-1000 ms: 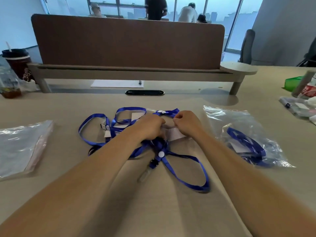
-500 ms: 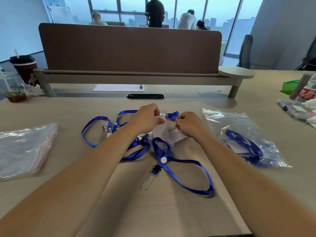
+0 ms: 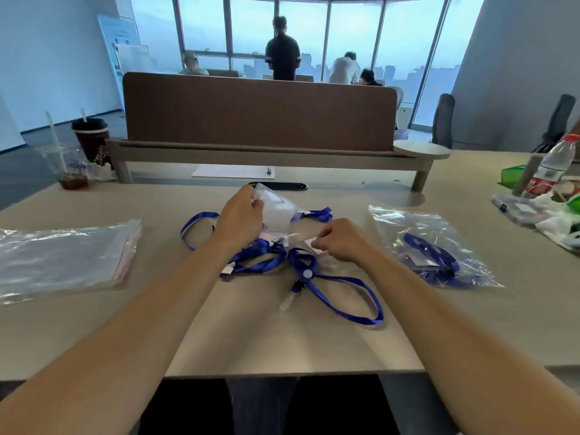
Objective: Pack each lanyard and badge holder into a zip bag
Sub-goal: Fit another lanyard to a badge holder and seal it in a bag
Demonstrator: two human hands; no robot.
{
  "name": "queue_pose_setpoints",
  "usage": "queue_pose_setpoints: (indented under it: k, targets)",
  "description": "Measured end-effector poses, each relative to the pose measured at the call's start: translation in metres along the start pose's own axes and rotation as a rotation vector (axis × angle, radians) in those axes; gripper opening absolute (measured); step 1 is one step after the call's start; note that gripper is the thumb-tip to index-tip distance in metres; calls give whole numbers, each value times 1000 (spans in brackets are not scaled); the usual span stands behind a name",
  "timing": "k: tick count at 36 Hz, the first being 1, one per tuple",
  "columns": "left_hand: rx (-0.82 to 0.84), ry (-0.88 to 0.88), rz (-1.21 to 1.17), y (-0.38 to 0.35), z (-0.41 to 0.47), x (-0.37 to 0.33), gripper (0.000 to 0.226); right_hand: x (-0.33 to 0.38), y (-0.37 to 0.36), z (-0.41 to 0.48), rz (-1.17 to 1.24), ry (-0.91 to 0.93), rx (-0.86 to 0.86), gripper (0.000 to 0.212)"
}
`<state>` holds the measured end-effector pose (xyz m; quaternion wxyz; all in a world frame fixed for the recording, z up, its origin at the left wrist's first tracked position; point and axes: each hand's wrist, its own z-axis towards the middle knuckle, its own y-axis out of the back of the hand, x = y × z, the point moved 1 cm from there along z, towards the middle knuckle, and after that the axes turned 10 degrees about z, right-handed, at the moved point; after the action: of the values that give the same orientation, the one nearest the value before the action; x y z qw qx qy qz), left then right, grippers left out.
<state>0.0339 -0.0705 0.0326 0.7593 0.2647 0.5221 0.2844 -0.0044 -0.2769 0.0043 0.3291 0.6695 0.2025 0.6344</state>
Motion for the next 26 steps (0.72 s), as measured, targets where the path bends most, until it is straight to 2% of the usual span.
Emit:
queue_pose_setpoints:
  k: [5,8,13,16,18,21,26]
  targets:
    - [64,38,-76,7,-24,4,14,3,-8,-16,-98,-76,39,38]
    - [42,73,13,6,-33,8,22,2,-14,-22,-167,-118,57,42]
    - [54,104,47,5,-42,11,3,3,-21,-27,-121,-162,49,42]
    - [96,113,-46,4,-44,13,9,7,-23,-27,-137,-154,59,31]
    - [89,100,-42,2,-42,16,13,5,-25,-22,-84,-179,61,18]
    - [97,90,-42,1,-41,17,14,3,-24,-12,47,-202,36,11]
    - [40,138,-53,5,-36,13,26,13,-11,-11,303,-215,12,16]
